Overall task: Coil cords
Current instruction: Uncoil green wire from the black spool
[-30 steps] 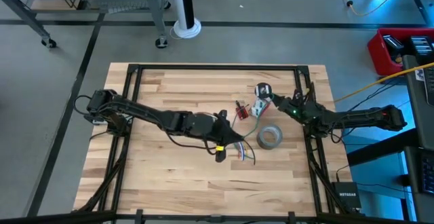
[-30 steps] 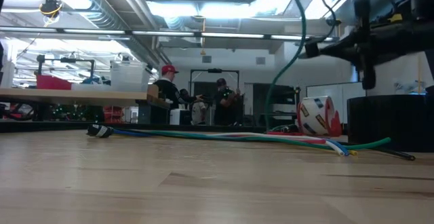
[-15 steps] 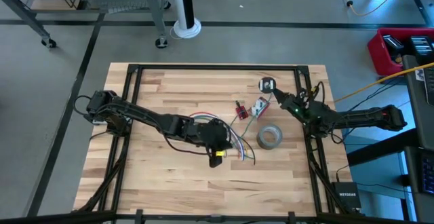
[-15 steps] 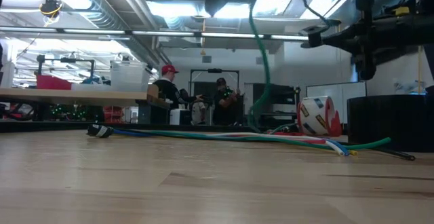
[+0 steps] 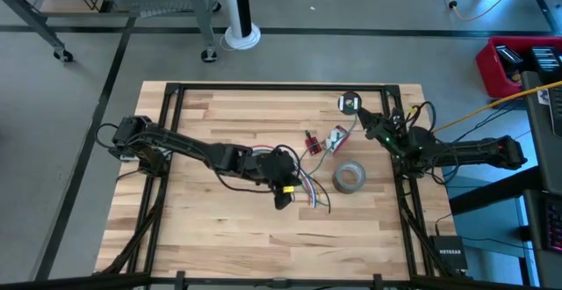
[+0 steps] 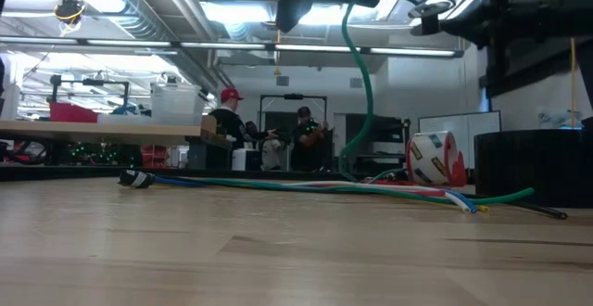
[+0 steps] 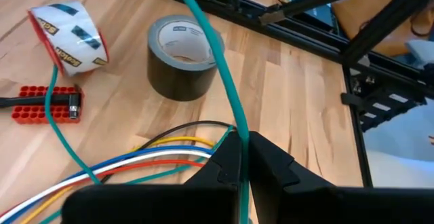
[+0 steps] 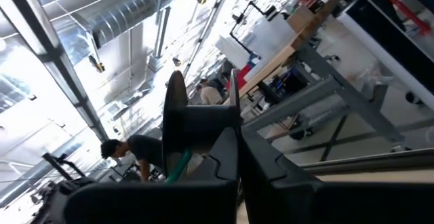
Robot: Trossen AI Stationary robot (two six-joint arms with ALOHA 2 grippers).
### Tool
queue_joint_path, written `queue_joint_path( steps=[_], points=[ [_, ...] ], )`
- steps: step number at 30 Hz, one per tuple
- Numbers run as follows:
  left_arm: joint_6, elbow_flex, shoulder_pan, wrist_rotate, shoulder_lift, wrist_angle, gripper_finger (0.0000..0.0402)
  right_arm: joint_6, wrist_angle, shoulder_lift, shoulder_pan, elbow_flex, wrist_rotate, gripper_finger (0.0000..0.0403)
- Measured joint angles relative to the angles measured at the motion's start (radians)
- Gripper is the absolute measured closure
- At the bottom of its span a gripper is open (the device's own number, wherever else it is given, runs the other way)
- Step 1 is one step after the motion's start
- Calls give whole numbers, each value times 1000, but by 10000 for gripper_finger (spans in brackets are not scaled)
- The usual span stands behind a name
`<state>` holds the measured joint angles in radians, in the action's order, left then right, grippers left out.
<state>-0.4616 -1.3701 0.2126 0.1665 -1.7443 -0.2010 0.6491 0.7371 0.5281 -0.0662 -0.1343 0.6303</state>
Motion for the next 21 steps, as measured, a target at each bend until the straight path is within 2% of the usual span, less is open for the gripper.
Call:
queue_joint_path(
  steps=[3,8,12,17,21],
  points=[
    [-2,0,-12,1,0,-11,396,0,-3,0,0,-3,-20,401],
    [39,1,-24,61,0,-105,396,25,-5,0,0,-3,-71,401],
    [13,25,-39,77,0,-138,391,28,-5,0,0,-3,-96,401],
    [27,50,-62,3,0,-143,357,31,-6,0,0,-3,-105,401],
    [1,56,-81,-11,0,-238,322,53,-6,0,0,-3,-150,401]
  ],
)
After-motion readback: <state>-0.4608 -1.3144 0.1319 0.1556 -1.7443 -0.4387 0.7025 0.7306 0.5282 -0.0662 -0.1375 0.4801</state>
